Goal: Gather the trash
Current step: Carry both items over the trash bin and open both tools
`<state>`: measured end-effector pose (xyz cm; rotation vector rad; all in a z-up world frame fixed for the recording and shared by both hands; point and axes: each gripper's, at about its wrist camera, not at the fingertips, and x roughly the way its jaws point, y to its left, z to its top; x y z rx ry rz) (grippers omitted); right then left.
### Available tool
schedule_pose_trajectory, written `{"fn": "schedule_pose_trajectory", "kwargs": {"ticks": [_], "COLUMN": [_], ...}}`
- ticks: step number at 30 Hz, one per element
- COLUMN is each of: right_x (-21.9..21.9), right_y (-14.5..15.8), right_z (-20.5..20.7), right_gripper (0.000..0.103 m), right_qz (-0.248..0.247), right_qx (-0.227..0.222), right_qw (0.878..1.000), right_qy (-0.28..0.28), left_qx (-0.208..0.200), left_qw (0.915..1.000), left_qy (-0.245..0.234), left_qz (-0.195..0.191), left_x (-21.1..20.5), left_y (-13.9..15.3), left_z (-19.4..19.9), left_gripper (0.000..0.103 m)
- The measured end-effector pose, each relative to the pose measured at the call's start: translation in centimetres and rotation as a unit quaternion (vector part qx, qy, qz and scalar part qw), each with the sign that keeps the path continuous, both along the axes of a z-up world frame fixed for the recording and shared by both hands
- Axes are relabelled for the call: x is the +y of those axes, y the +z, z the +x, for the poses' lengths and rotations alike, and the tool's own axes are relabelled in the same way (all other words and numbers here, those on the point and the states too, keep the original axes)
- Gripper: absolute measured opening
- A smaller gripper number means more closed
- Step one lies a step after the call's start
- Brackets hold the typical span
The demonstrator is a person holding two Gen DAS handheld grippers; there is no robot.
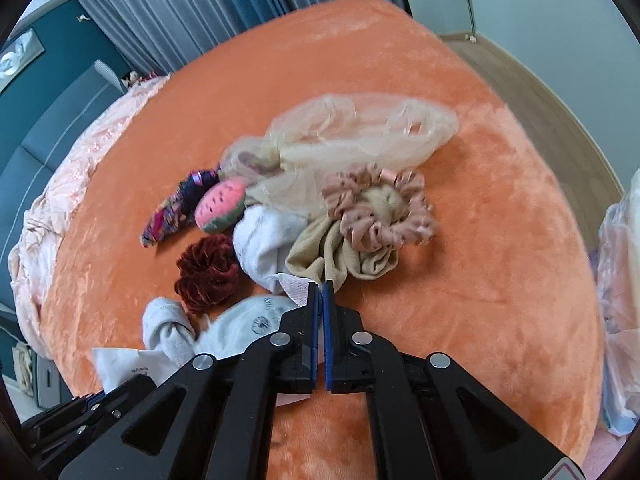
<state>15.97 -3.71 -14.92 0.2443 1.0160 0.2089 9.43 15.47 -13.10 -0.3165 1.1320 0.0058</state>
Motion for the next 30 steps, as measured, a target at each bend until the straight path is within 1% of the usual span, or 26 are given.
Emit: {"fn": "schedule_pose_trajectory", "kwargs": {"ticks": [6, 11, 15, 19, 23, 26, 30], "right_x": [-2.2, -5.2, -8.3, -12.1, -16.1, -19.2, -22.9], "right_y": [4.3, 8.7, 12.0, 14.7, 16.7, 17.5, 17.6], "right_z": [-1.8, -3.6, -5.2, -6.9, -8.5, -9.6, -11.1], "right_gripper": [0.001, 0.001, 0.001, 0.001, 0.001, 0.001, 0.001], "right_qz": [0.024, 0.034, 0.035, 0.034, 0.024, 0.018, 0.011], "right_qx": [-0.047, -0.096, -0.131, -0.160, -0.182, -0.191, -0.192], "right_qw": [0.998, 0.994, 0.988, 0.981, 0.973, 0.967, 0.960], "right_qy": [-0.019, -0.046, -0.073, -0.104, -0.139, -0.167, -0.202], "left_qx": [-0.019, -0.055, -0.085, -0.114, -0.129, -0.135, -0.141], "left_qw": [0.9997, 0.9971, 0.9927, 0.9855, 0.9774, 0.9706, 0.9608], "left_qy": [-0.018, -0.052, -0.086, -0.125, -0.167, -0.197, -0.236], "left_qz": [0.001, 0.003, 0.001, -0.003, -0.015, -0.026, -0.033], "left_x": [-1.5, -4.2, -7.0, -10.7, -14.8, -18.1, -22.6], "left_y": [2.1, 5.3, 8.0, 10.7, 12.4, 13.2, 13.8], "left_z": [-0.3, -0.3, 0.0, 0.4, 0.9, 1.2, 1.2], "left_gripper": [0.009, 0.009, 0.009, 0.009, 0.009, 0.009, 0.009]}}
